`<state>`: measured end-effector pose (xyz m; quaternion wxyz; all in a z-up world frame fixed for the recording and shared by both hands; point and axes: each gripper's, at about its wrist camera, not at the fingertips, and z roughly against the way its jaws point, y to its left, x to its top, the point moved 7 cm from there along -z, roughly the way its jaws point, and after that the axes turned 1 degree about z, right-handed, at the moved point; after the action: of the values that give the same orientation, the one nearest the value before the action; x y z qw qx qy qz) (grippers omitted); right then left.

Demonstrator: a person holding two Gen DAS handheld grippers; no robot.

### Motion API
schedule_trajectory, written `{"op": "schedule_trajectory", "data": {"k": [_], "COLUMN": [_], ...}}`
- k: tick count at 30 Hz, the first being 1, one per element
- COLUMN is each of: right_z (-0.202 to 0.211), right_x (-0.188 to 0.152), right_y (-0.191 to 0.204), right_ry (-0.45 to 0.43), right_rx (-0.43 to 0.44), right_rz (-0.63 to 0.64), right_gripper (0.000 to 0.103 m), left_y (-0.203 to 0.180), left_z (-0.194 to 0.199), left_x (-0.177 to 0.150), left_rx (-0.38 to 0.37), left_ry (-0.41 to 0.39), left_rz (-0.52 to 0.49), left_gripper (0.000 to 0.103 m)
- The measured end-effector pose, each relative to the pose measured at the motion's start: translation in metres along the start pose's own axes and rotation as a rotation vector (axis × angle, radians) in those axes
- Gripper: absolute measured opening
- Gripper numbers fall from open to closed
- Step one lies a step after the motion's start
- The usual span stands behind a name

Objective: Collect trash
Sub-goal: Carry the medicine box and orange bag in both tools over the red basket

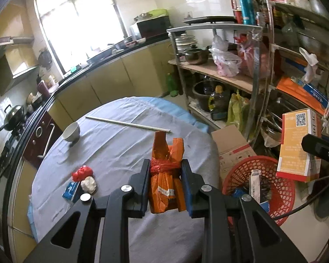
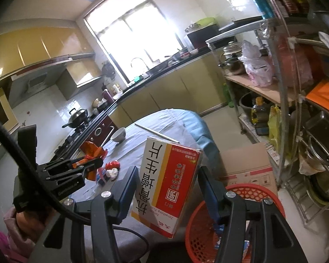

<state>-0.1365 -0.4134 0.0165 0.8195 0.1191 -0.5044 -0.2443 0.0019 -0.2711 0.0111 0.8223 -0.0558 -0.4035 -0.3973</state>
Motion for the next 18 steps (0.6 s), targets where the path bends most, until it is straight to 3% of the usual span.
{"op": "schedule_trajectory", "data": {"k": [18], "right_z": [0.013], "right_x": [0.006], "right_y": [-0.019], "right_ry": [-0.027], "right_rx": [-0.042], "right_rz": [-0.042], "right_gripper": [0.060], "left_y": [-0.026], "left_z": [-0.008], "left_x": [0.008], "left_rx": [-0.040], "left_ry": [-0.003], "left_rz": [-0.045], "left_gripper": [0.028]}}
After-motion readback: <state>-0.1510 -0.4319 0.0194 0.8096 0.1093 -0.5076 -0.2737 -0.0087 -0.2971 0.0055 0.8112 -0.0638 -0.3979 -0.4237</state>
